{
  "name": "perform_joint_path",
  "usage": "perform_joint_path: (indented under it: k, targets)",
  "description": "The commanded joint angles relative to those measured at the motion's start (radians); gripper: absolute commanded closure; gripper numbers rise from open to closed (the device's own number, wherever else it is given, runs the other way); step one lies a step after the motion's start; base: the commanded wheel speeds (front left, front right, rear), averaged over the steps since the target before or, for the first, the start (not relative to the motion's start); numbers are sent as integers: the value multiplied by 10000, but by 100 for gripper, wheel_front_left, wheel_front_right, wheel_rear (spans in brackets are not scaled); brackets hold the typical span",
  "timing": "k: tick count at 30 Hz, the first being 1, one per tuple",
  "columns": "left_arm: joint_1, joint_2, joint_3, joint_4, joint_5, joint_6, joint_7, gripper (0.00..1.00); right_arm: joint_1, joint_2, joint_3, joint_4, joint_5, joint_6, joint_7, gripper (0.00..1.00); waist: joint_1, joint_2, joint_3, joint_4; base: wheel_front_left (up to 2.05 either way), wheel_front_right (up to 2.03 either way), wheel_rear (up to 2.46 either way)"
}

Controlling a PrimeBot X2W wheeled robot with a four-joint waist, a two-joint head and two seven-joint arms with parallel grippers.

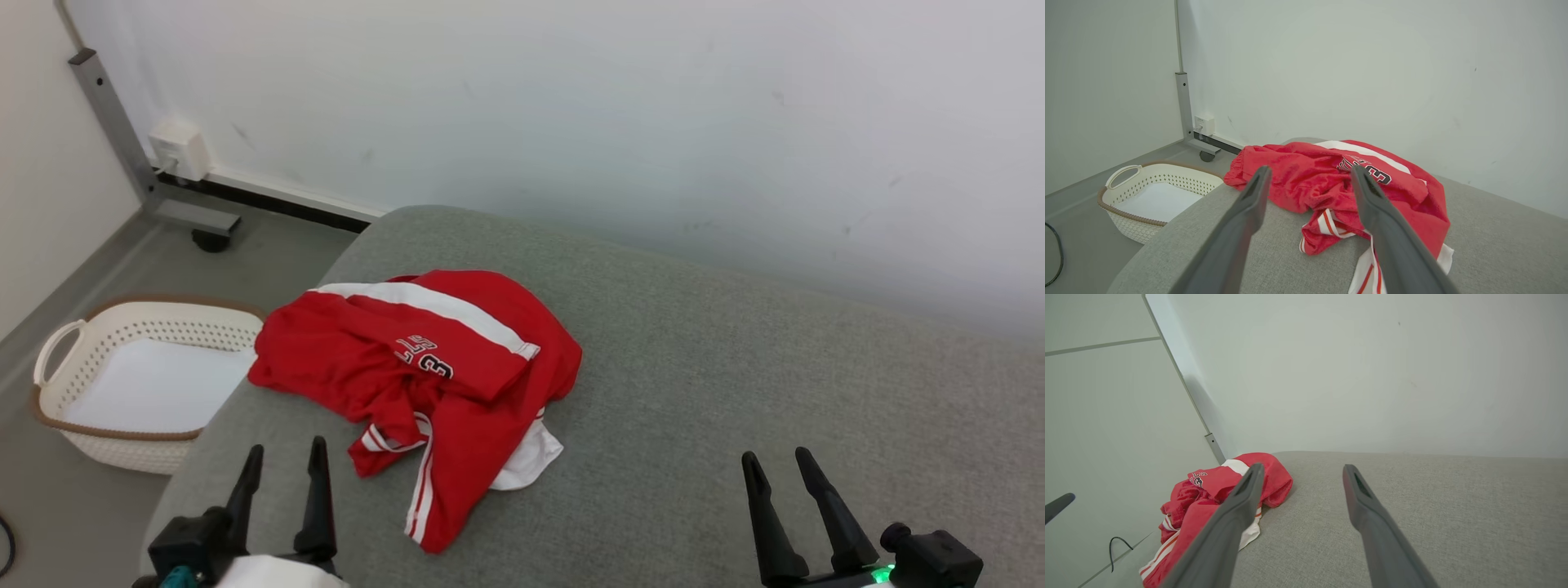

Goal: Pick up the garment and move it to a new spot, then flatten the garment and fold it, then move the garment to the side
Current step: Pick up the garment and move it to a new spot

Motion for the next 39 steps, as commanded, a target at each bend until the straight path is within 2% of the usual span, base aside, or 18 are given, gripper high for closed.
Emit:
perform_joint_path:
  k: [1, 4, 7, 18, 23, 29, 39]
  targets:
    - [-113, 88, 63, 58, -50, -60, -3, 0, -66, -21, -1, 25, 36, -21, 5, 0, 0, 0, 0, -166, 0, 0, 0]
    - [-402, 197, 108, 266, -169, -211, 19, 0, -88, -21, -2, 38, 12, -21, 5, 0, 0, 0, 12, -443, 0, 0, 0]
    - [-837, 385, 180, 450, -374, -302, 501, 0, -98, -19, 27, 52, 5, -21, 5, 0, 0, 0, 54, -735, 0, 0, 0]
    - [-3101, 1474, 502, 753, -942, -273, 4020, 0, -395, -40, 139, -25, 11, -21, 7, 0, 0, 0, 776, -2059, 0, 0, 0]
    - [-4149, 2136, 732, 1761, -1047, -154, 5180, 0, -630, -95, 204, -14, 109, -21, 5, 0, 0, 0, 1208, -2777, 0, 0, 0]
    - [-4836, 2885, 975, 3644, -1051, 151, 6352, 0, -830, -142, 167, -27, 191, -21, 5, 0, 0, 0, 1560, -3560, 0, 0, 0]
    - [-5220, 3244, 1152, 5704, -1347, 325, 7209, 0, -1146, -150, 186, -67, 377, -21, 5, 0, 0, 0, 1956, -4248, 0, 0, 0]
